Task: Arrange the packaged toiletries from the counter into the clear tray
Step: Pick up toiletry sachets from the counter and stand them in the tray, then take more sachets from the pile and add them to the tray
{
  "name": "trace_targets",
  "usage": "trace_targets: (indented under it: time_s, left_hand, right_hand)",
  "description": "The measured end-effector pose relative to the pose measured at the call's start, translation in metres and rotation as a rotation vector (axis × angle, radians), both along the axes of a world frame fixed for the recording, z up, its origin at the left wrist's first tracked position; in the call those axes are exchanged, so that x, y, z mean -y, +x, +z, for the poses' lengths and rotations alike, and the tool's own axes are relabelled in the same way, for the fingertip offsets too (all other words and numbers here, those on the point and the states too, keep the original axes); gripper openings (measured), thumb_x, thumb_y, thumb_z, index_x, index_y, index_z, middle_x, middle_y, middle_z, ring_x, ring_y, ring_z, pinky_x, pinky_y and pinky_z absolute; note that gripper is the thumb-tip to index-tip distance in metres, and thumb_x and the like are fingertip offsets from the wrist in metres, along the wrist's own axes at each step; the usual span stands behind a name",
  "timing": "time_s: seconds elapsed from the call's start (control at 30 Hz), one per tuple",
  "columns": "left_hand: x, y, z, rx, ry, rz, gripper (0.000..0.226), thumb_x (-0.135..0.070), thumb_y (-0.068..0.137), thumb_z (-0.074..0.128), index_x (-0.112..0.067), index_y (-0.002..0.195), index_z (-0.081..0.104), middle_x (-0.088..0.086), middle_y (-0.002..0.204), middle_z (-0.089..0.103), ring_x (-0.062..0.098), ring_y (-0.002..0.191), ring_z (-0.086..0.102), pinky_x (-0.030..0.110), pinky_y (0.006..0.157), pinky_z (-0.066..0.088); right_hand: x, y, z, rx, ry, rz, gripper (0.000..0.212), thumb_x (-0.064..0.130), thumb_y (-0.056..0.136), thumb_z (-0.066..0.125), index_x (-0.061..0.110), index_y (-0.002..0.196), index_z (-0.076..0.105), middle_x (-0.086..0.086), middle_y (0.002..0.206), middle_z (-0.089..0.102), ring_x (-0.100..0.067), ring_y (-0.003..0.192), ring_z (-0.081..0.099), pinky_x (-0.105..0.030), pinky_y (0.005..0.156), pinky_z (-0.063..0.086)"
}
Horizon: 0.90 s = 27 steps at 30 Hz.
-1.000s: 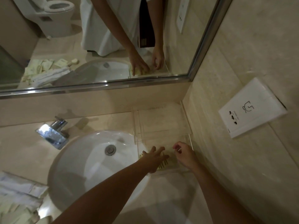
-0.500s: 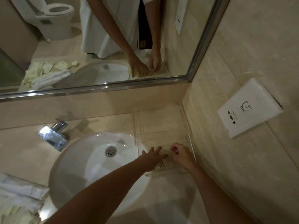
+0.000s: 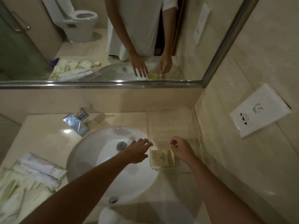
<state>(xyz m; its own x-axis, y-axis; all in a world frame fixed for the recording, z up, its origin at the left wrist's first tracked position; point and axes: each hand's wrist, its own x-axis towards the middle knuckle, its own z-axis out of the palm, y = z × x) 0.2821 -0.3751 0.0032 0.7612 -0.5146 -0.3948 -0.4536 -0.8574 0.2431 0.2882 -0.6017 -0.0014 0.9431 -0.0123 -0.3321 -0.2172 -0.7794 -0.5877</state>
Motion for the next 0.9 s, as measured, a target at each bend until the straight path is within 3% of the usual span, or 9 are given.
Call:
trace_targets:
  time_s: [0.23, 0.5, 0.63, 0.9]
  left_hand:
    - [-0.092, -0.036, 0.023, 0.037, -0.097, 0.304, 0.025, -0.020, 0.092, 0.048, -0.018, 0.116, 0.055, 0.008, 0.122, 0.054, 0.027, 0.115, 0.049, 0.042, 0.094, 0.042]
    - [-0.205, -0.096, 0.031, 0.022, -0.067, 0.557, 0.014, -0.015, 0.085, 0.049, -0.016, 0.096, 0.058, 0.007, 0.105, 0.060, 0.027, 0.100, 0.056, 0.037, 0.084, 0.045]
    - [-0.251, -0.124, 0.038, 0.017, -0.083, 0.628, 0.015, -0.013, 0.085, 0.047, -0.012, 0.096, 0.058, 0.009, 0.102, 0.061, 0.027, 0.094, 0.058, 0.036, 0.078, 0.049]
    - [-0.350, -0.191, 0.012, -0.067, -0.013, 0.816, 0.020, -0.014, 0.089, 0.044, -0.009, 0.099, 0.060, 0.009, 0.105, 0.064, 0.025, 0.091, 0.061, 0.037, 0.076, 0.051]
  right_hand:
    - [-0.082, -0.006, 0.035, 0.063, -0.076, 0.207, 0.010, 0.016, 0.081, 0.056, 0.022, 0.084, 0.063, 0.003, 0.086, 0.062, -0.020, 0.079, 0.059, -0.027, 0.065, 0.044]
    - [-0.198, -0.040, 0.063, 0.093, -0.111, 0.482, 0.008, 0.016, 0.083, 0.056, 0.019, 0.084, 0.063, -0.001, 0.085, 0.064, -0.021, 0.076, 0.060, -0.033, 0.066, 0.049]
    - [-0.254, -0.058, 0.069, 0.092, -0.097, 0.585, 0.006, 0.014, 0.086, 0.057, 0.016, 0.085, 0.063, -0.001, 0.086, 0.063, -0.018, 0.077, 0.059, -0.026, 0.063, 0.044]
    - [-0.374, -0.109, 0.060, 0.044, -0.093, 0.756, 0.011, 0.018, 0.087, 0.053, 0.017, 0.087, 0.064, -0.004, 0.089, 0.066, -0.022, 0.081, 0.061, -0.035, 0.070, 0.052]
